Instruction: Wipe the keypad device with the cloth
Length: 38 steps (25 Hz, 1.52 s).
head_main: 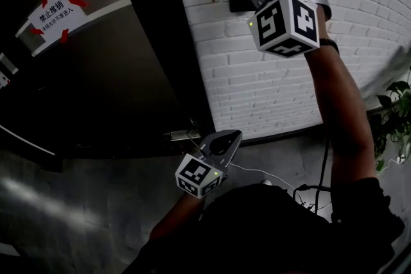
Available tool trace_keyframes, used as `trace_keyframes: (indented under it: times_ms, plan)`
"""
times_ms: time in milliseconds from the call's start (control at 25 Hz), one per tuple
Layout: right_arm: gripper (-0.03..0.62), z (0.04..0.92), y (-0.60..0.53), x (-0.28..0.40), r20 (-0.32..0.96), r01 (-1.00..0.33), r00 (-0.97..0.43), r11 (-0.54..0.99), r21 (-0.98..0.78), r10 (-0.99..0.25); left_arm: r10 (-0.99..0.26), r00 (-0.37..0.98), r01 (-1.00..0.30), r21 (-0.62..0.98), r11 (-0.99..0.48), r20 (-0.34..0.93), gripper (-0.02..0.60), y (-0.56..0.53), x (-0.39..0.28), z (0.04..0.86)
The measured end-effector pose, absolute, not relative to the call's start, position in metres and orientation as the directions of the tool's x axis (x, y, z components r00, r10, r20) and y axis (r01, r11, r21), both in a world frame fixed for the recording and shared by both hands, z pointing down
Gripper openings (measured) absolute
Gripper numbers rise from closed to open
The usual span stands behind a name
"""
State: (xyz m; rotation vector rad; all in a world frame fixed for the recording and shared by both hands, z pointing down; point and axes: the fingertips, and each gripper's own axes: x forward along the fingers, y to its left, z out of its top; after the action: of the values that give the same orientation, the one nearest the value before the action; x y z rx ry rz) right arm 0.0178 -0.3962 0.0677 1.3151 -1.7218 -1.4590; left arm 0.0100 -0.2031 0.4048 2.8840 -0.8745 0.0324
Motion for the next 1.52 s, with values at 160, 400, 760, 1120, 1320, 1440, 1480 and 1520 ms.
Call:
trace_keyframes:
  times_ms: [160,400,760,1120,1320,1440,1480,1520]
  plan:
    - [0.144,0.066,-0.409,0.021,-0.181,-0.336,-0.385,-0.045,0.941,-0.905,-0.565,0.822,-0.569,0.116,-0.814,0.069,0.017,-0.205,0.01,0.408]
    - [0.143,0.067,-0.419,0.024,-0.19,-0.403,-0.381,-0.023,0.915,-0.905,-0.578,0.812,-0.583,0.105,-0.806,0.078,0.017,-0.206,0.007,0.41]
    - [0.144,0.07,-0.418,0.024,-0.252,-0.629,-0.339,0.019,0.777,-0.907,-0.57,0.816,-0.578,0.12,-0.807,0.095,0.016,-0.203,0.003,0.415]
    - [0.144,0.087,-0.417,0.029,-0.264,-0.797,-0.339,0.126,0.59,-0.903,-0.573,0.814,-0.581,0.137,-0.802,0.096,0.017,-0.203,-0.002,0.417]
    - [0.143,0.1,-0.416,0.03,-0.282,-0.833,-0.328,0.136,0.536,-0.902,-0.58,0.808,-0.589,0.146,-0.795,0.1,0.017,-0.201,-0.008,0.418]
    - [0.143,0.111,-0.416,0.031,-0.294,-0.847,-0.321,0.135,0.514,-0.9,-0.589,0.802,-0.598,0.139,-0.789,0.101,0.017,-0.202,-0.012,0.42]
    - [0.144,0.115,-0.416,0.031,-0.296,-0.851,-0.319,0.135,0.508,-0.901,-0.59,0.801,-0.599,0.142,-0.788,0.102,0.016,-0.202,-0.012,0.421]
    - [0.144,0.119,-0.416,0.031,-0.295,-0.854,-0.317,0.136,0.503,-0.901,-0.589,0.802,-0.598,0.149,-0.788,0.105,0.017,-0.202,-0.013,0.422]
